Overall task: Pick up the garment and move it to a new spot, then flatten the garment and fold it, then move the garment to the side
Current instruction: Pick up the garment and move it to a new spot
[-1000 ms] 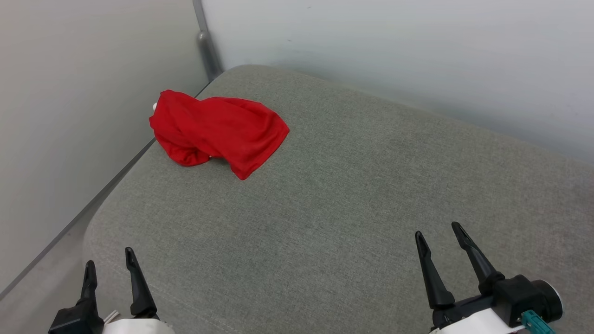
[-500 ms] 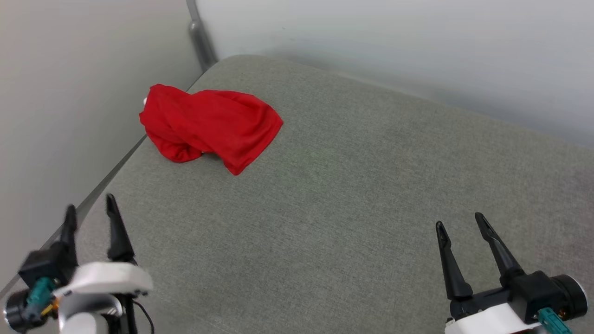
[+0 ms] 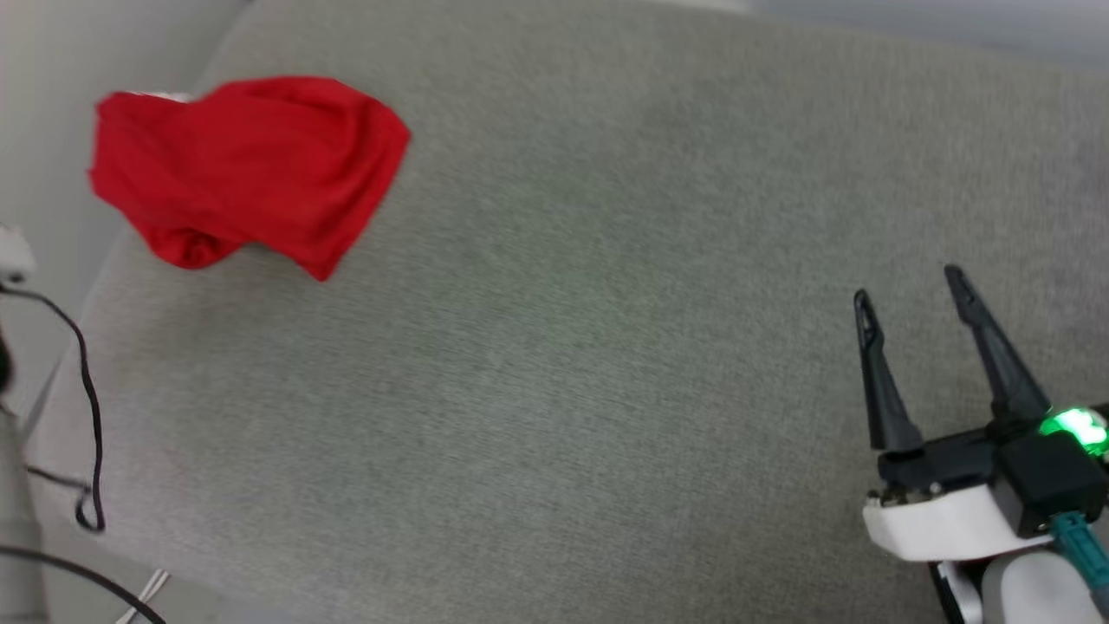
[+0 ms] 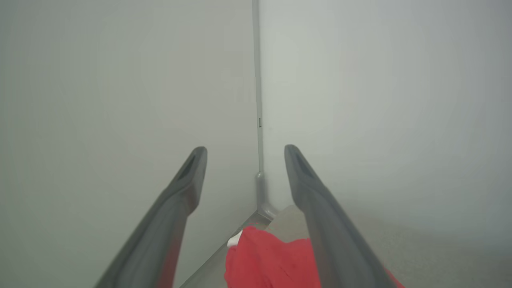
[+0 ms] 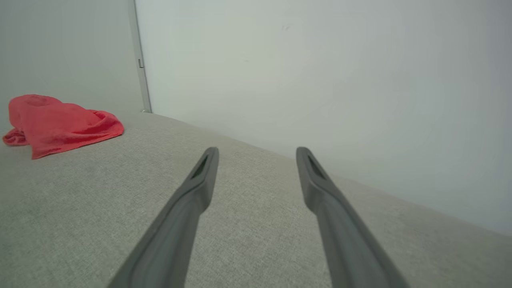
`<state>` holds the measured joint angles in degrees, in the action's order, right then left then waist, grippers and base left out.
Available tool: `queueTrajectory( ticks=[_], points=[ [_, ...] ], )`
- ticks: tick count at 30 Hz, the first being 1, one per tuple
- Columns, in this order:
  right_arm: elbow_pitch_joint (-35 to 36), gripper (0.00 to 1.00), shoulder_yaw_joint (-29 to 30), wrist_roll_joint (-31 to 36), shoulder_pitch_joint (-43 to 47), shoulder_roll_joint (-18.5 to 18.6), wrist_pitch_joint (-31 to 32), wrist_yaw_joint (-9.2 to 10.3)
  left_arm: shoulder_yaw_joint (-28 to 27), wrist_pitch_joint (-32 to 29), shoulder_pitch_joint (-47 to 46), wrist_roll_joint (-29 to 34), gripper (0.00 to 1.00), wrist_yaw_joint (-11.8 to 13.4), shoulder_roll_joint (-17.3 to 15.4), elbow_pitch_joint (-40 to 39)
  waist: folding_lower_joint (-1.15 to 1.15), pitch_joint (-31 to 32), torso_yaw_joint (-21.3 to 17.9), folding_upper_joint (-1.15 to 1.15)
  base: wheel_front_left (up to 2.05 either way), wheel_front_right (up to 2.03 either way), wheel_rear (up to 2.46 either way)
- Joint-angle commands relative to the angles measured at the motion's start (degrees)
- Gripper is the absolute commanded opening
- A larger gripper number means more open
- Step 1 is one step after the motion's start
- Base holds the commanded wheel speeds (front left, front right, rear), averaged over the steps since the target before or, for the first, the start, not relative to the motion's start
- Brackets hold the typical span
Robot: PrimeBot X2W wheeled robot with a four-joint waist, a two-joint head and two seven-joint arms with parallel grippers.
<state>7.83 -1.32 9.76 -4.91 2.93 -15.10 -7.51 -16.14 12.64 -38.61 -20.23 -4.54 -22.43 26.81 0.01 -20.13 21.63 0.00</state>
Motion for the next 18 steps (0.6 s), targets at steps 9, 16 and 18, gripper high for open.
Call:
queueTrajectory(
  ticks=[9,16,18],
  points=[
    [5.16,1.00,0.90,1.91,-4.31,2.58,-0.10,0.04,3.15,-17.23,-15.01,-7.66,1.00,-2.75,-11.04,11.19,-0.01,-11.87,-5.04,0.00,0.00,0.00,0.00],
    [8.07,1.00,1.07,2.64,-5.57,3.39,-0.10,0.04,13.41,-37.48,-16.43,-22.87,1.00,-2.81,-16.96,10.58,-0.01,-15.38,-5.60,0.00,0.00,0.00,0.00],
    [8.61,1.00,0.77,2.77,-5.93,3.64,-0.10,0.04,15.86,-42.66,-15.36,-26.58,1.00,-2.81,-18.54,10.15,-0.01,-16.16,-5.88,0.00,0.00,0.00,0.00]
  ],
)
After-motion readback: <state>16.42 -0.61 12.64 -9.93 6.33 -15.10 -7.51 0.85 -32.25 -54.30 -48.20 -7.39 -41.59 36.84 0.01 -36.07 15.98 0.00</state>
